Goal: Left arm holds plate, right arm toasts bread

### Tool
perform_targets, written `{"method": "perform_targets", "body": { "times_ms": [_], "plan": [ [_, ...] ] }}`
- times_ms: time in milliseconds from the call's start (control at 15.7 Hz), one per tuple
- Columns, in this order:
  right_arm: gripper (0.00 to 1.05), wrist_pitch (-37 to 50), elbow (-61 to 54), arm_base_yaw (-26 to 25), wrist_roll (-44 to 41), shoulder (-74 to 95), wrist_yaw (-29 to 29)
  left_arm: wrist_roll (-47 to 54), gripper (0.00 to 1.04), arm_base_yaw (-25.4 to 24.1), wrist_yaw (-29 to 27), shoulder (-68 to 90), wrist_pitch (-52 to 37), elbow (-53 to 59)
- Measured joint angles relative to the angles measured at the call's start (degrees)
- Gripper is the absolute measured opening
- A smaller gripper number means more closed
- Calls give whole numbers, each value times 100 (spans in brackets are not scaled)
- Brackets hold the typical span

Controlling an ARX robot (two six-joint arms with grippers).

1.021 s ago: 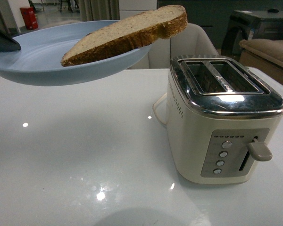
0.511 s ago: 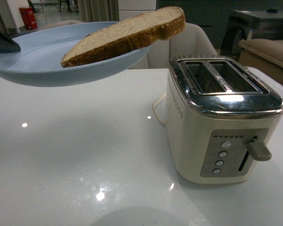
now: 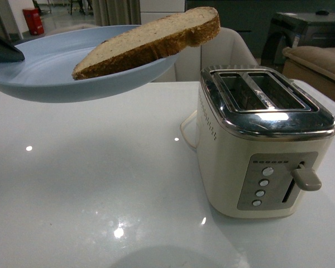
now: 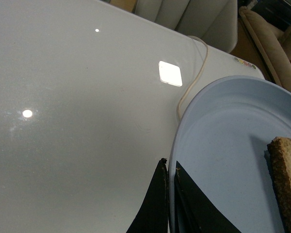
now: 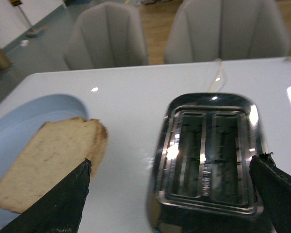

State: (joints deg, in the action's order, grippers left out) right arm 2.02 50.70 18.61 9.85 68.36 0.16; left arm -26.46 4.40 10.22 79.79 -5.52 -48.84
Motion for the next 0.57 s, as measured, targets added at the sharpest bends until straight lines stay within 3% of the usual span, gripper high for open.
{"method": "perform_targets", "body": {
  "times_ms": [319,574],
  "plan": [
    [98,-195,605,544,2105,855,-1038,0,2,0,0,0,0,0],
    [98,-168,776,675,3069,1311,-1329,0,2,0,0,0,0,0]
  ]
}}
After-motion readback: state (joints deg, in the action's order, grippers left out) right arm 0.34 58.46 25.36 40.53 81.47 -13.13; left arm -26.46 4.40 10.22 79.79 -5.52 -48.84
